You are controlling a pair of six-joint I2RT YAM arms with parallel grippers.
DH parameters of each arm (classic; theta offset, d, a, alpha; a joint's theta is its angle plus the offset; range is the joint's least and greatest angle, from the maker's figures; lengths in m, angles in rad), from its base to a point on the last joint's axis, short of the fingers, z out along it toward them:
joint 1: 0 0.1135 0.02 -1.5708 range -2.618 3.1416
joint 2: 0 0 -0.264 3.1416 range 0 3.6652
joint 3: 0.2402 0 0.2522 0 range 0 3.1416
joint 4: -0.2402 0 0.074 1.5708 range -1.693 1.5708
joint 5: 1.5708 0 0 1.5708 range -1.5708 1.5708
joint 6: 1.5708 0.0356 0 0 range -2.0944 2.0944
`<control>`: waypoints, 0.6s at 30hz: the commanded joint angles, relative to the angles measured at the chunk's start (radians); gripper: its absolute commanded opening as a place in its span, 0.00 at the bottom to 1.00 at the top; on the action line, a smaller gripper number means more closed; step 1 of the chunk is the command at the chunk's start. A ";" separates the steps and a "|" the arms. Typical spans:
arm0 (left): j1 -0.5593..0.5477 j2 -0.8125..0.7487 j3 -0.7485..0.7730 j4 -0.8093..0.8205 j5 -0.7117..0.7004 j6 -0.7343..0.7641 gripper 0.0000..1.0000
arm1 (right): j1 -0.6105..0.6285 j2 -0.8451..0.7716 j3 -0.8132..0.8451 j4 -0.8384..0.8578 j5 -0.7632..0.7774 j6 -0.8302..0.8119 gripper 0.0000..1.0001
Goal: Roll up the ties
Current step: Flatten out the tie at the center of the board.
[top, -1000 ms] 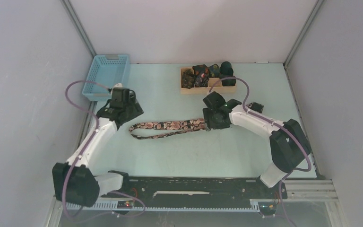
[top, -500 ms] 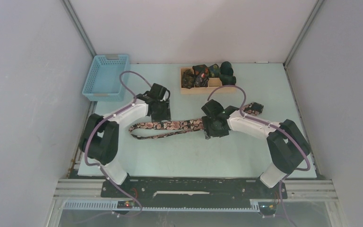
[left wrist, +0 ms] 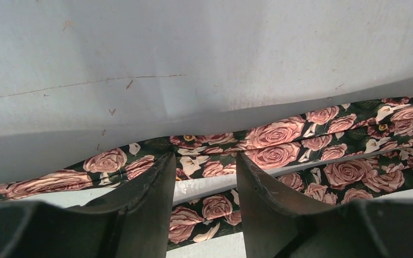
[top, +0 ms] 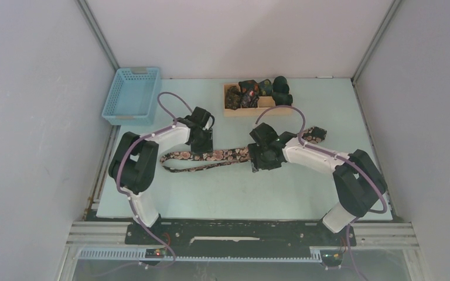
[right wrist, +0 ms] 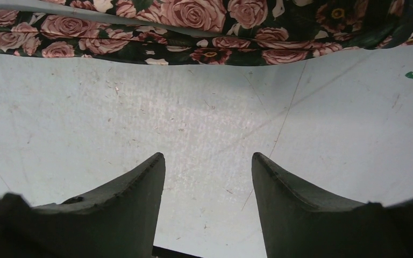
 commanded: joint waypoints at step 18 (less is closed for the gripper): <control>-0.105 -0.177 -0.308 0.012 0.041 -0.071 0.46 | 0.005 -0.046 0.002 0.042 -0.002 -0.008 0.63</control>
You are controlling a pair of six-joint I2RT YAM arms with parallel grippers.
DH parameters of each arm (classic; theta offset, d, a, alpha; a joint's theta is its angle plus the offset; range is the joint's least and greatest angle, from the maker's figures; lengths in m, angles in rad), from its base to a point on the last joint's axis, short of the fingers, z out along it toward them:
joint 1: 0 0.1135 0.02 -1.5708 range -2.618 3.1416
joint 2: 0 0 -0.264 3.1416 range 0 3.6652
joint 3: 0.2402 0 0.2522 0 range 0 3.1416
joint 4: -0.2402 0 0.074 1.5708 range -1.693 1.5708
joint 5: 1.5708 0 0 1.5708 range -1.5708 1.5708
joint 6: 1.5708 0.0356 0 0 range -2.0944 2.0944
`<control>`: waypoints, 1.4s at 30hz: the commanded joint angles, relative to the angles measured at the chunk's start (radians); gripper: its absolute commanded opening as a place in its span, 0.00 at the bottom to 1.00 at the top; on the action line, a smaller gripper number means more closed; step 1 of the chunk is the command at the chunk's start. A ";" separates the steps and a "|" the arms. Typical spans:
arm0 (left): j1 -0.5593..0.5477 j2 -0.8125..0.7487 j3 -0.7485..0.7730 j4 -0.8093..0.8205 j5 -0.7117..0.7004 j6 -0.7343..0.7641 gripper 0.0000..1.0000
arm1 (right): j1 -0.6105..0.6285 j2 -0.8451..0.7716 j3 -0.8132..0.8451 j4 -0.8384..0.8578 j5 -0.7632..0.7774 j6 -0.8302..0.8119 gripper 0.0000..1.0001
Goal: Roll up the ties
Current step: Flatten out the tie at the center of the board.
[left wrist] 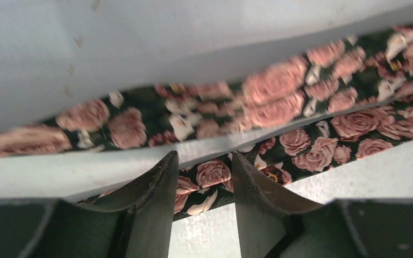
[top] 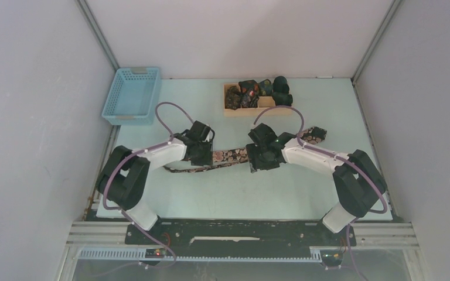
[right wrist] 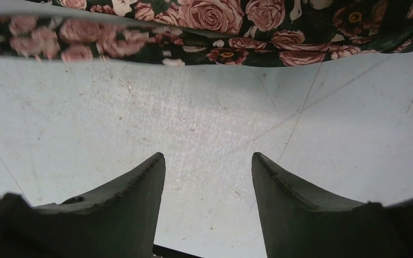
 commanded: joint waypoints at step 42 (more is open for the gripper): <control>-0.068 0.060 -0.076 -0.005 0.095 -0.036 0.43 | -0.244 -0.145 -0.091 -0.018 0.089 -0.007 0.64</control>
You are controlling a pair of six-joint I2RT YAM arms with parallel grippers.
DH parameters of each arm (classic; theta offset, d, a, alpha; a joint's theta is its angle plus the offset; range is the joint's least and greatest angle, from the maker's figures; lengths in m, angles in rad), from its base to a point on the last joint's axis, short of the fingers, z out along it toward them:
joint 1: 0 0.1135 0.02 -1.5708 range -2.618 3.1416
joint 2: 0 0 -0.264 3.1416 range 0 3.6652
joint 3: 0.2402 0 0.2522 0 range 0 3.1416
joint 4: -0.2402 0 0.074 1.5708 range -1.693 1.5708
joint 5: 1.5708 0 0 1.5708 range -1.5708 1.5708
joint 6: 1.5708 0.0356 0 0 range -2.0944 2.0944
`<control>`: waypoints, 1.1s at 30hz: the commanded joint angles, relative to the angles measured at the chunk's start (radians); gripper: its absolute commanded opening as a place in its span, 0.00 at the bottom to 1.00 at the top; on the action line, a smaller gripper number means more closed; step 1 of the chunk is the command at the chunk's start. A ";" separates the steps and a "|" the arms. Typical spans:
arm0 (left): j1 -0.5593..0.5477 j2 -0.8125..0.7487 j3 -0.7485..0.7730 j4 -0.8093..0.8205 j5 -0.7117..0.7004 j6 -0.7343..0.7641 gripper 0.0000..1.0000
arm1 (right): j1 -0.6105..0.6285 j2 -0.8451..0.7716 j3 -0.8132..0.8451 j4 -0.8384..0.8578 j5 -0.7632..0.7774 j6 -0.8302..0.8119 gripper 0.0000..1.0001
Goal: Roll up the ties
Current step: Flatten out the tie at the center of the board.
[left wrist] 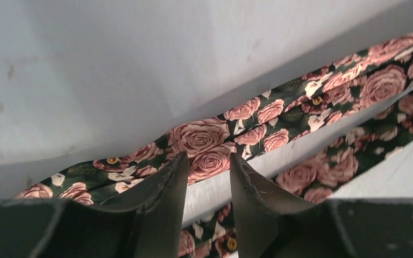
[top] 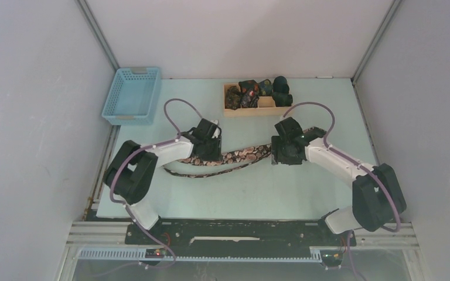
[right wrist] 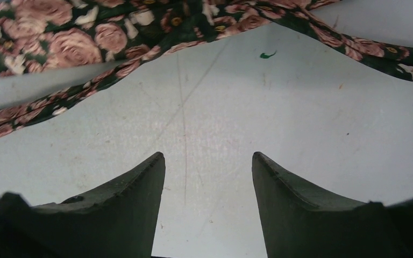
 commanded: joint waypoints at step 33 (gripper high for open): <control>-0.022 0.072 0.066 -0.182 -0.108 0.024 0.47 | -0.238 0.311 0.186 0.114 -0.064 -0.025 0.62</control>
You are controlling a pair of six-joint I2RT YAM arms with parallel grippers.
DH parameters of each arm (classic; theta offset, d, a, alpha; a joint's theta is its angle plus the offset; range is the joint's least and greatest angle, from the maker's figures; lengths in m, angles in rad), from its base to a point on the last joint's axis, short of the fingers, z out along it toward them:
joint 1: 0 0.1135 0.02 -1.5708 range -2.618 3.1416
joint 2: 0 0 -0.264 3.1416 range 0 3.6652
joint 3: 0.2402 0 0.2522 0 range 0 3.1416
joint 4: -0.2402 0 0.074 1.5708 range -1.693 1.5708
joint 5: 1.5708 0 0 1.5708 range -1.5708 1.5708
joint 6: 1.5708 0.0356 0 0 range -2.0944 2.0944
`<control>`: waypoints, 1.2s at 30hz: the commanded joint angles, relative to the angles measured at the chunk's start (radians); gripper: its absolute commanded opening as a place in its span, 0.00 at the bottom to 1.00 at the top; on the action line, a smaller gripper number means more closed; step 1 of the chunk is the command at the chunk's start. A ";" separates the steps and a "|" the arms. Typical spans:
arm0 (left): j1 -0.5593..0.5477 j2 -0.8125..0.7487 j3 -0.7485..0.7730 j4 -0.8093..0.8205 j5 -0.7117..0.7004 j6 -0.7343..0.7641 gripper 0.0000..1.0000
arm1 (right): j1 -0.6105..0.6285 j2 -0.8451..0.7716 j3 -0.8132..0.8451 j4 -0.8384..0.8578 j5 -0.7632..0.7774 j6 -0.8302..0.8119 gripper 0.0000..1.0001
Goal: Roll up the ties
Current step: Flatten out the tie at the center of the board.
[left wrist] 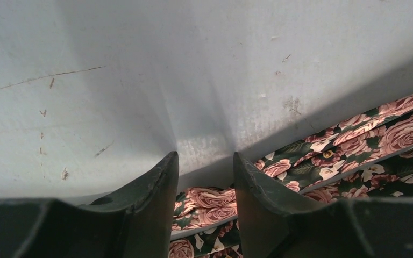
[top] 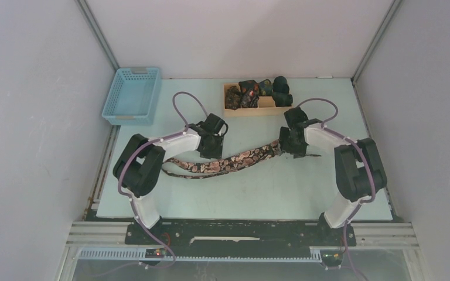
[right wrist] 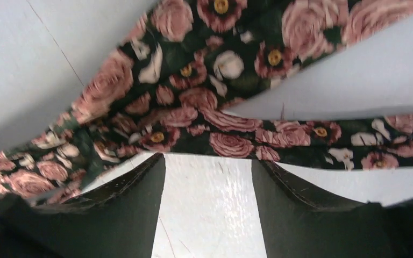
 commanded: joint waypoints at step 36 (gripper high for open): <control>0.114 -0.275 -0.197 -0.117 -0.185 -0.031 0.56 | 0.159 0.007 0.207 -0.140 0.021 -0.018 0.62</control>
